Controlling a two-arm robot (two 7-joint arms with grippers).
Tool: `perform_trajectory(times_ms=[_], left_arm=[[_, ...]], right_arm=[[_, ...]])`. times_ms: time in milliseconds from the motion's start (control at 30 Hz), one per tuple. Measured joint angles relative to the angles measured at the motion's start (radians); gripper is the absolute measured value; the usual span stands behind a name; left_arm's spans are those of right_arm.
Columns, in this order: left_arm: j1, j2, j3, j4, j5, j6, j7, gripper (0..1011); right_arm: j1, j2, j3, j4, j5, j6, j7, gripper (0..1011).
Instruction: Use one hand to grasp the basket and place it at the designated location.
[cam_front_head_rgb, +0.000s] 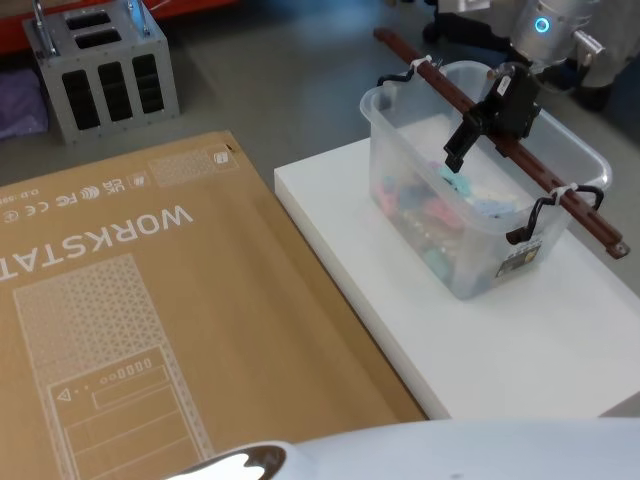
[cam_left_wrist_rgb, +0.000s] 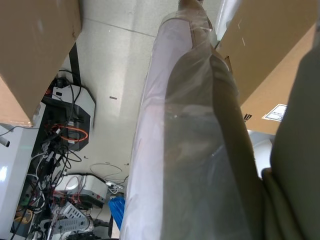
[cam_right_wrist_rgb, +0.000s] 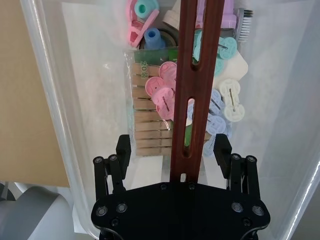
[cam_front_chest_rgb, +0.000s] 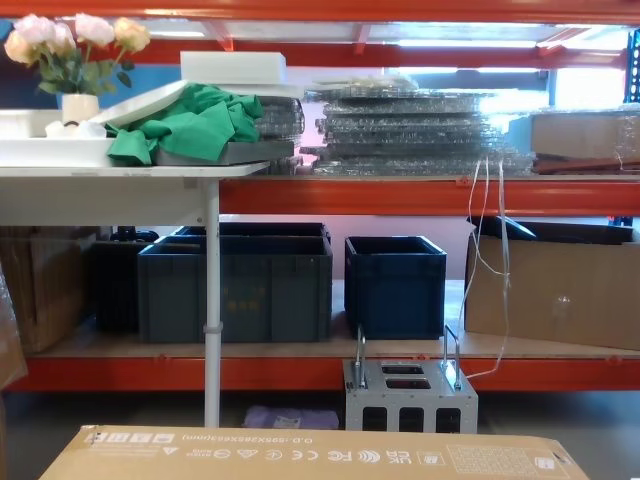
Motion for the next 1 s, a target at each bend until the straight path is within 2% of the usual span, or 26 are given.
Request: perform_trajectory(times_ms=[400, 600, 867, 900, 1000], left_arm=[[0.0, 0.0, 0.0, 0.0, 0.0, 0.0, 0.0, 0], [0.0, 0.0, 0.0, 0.0, 0.0, 0.0, 0.0, 0], [0.0, 0.0, 0.0, 0.0, 0.0, 0.0, 0.0, 0], [0.0, 0.0, 0.0, 0.0, 0.0, 0.0, 0.0, 0], [0.0, 0.0, 0.0, 0.0, 0.0, 0.0, 0.0, 0]], right_arm=[[0.01, -0.022, -0.01, 0.04, -0.004, -0.005, -0.011, 1002], [0.006, -0.022, -0.011, 0.042, -0.003, -0.01, -0.022, 883], [-0.004, -0.008, -0.008, 0.03, 0.004, -0.005, -0.031, 651], [-0.004, -0.008, -0.007, 0.03, 0.005, -0.004, -0.031, 589], [-0.006, -0.004, -0.006, 0.027, 0.006, -0.003, -0.032, 497]])
